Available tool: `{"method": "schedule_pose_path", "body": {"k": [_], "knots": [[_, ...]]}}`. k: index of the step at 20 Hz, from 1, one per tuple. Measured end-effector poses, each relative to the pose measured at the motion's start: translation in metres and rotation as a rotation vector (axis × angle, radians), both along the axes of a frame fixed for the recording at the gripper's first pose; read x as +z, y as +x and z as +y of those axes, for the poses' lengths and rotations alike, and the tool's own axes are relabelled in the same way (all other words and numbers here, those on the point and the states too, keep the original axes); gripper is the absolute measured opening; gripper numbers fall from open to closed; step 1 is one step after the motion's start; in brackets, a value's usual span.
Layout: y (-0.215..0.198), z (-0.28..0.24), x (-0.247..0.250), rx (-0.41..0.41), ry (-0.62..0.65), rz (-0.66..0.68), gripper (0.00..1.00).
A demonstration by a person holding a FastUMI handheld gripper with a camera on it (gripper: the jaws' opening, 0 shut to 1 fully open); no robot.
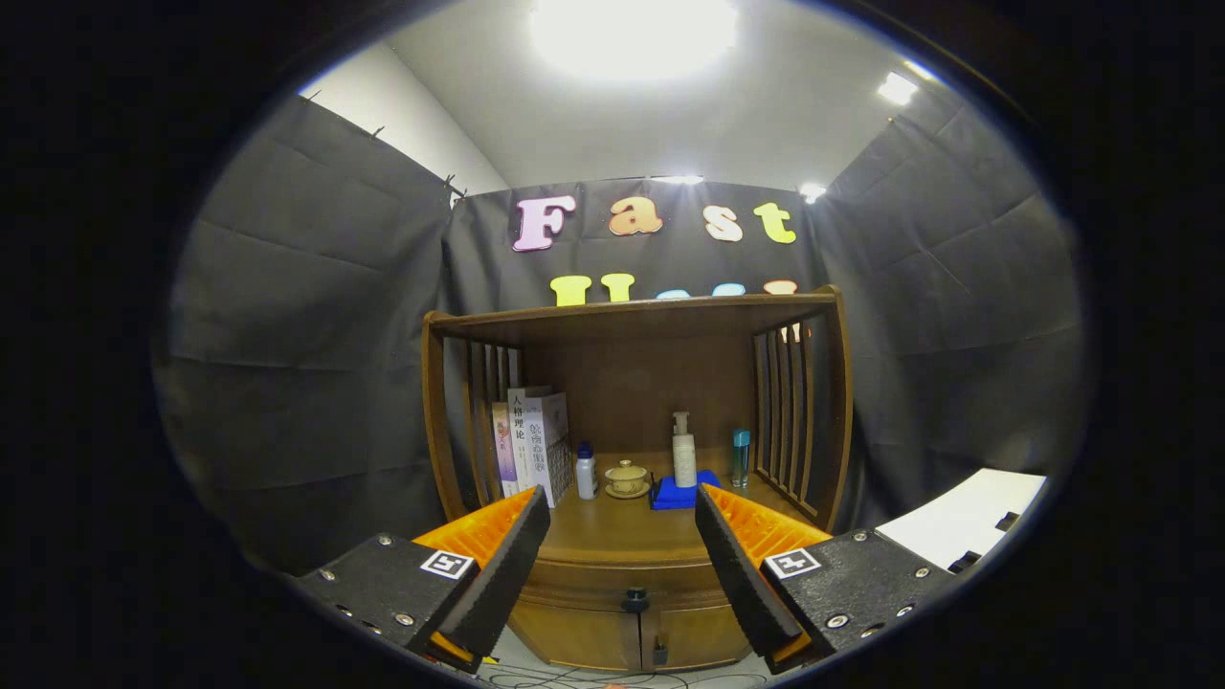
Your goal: Pull open the drawer, take out the items inside it, and place them on the countertop above the cabinet.
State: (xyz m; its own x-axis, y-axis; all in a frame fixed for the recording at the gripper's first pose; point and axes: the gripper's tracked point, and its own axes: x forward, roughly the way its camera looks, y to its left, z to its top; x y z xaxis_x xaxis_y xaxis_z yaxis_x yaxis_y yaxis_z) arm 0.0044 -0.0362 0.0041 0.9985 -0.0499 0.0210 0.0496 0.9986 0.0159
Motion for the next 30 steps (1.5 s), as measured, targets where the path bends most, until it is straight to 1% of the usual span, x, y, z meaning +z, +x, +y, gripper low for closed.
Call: {"method": "schedule_pose_path", "body": {"k": [2,6,9,11,16,18,20,22,24,27,28,30], "knots": [[0.0,-0.004,-0.002,-0.013,-0.012,0.0,0.95],[0.004,-0.021,0.001,-0.097,-0.12,-0.029,0.95],[0.013,-0.027,-0.012,-0.118,-0.176,-0.014,0.95],[0.019,-0.033,-0.028,-0.127,-0.192,0.013,0.95],[0.041,-0.035,-0.072,-0.094,-0.112,0.098,0.95],[0.05,-0.037,-0.09,-0.092,-0.106,0.135,0.95],[0.059,-0.042,-0.112,-0.106,-0.098,0.176,0.95],[0.074,-0.031,-0.135,-0.08,-0.078,0.227,0.95],[0.083,-0.029,-0.163,-0.087,-0.071,0.282,0.95],[0.094,-0.016,-0.2,-0.065,-0.032,0.329,0.95],[0.096,-0.017,-0.211,-0.067,-0.032,0.335,0.95],[0.102,-0.022,-0.229,-0.096,-0.046,0.346,0.95]]}}
